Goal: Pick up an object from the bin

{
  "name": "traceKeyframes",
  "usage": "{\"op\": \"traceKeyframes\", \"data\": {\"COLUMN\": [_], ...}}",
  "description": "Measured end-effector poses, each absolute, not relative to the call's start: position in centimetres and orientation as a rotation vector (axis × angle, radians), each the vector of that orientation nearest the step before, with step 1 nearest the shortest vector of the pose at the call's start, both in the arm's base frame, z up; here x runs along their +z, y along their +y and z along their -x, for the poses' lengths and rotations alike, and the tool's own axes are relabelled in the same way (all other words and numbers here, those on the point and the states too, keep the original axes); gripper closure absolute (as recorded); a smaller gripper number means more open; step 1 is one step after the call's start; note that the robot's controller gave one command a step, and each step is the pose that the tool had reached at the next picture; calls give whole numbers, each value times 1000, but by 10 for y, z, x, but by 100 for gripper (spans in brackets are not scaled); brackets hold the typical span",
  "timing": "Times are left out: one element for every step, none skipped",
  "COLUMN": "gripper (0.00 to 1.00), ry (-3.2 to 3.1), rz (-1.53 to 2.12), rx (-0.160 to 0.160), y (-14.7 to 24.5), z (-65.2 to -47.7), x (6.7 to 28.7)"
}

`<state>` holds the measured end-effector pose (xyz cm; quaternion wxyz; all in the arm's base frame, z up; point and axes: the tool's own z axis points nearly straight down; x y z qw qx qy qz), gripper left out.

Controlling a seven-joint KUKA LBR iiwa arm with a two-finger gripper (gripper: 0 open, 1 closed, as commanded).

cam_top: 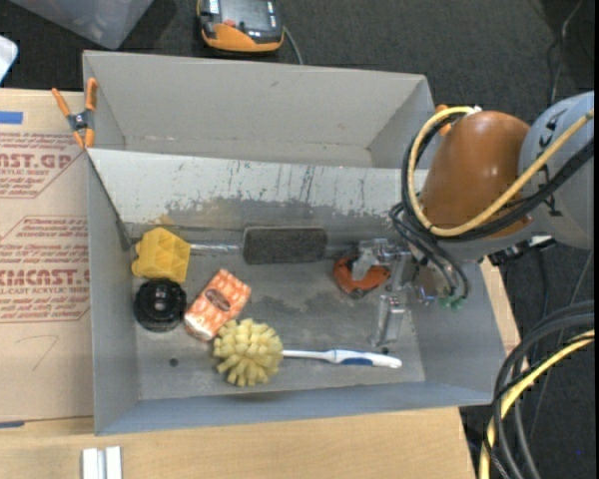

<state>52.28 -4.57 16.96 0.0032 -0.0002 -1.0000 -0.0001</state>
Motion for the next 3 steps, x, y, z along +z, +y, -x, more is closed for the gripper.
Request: {"op": "traceKeyframes", "data": {"gripper": [0,0,0], "ry": [-3143,-3137,-3152], "rz": [0,145,171], "rx": [1,-2,1], "y": [-46,-12,-10], "z": [-524,-492,-490], "x": [174,70,117]}}
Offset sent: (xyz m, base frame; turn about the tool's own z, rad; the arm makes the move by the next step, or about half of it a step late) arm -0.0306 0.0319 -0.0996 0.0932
